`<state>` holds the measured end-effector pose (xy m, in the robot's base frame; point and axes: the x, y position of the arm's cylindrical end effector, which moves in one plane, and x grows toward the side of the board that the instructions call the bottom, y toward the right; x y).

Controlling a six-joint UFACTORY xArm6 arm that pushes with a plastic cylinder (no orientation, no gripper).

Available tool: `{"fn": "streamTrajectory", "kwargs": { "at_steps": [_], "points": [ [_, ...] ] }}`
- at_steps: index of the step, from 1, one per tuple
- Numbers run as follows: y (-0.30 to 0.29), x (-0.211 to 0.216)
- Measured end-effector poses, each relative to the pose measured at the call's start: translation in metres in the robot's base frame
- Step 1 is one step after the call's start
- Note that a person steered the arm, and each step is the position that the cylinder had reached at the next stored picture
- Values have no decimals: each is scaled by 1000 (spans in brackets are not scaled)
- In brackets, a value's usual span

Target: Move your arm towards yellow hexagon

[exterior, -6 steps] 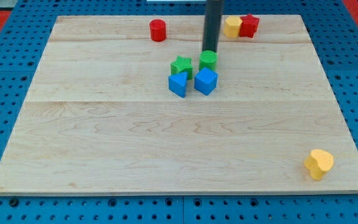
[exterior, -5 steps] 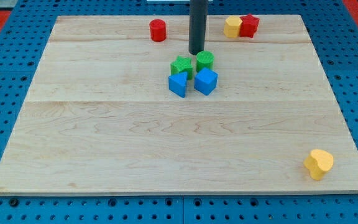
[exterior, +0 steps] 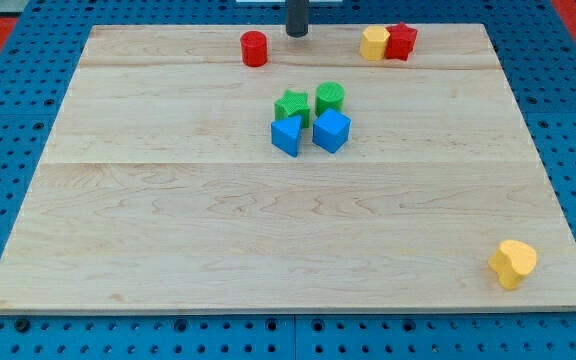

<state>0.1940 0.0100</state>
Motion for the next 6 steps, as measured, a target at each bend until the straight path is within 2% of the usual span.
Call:
{"fn": "streamTrajectory", "kwargs": {
  "at_steps": [4,6],
  "points": [
    [2,-1],
    [45,0]
  ]
}}
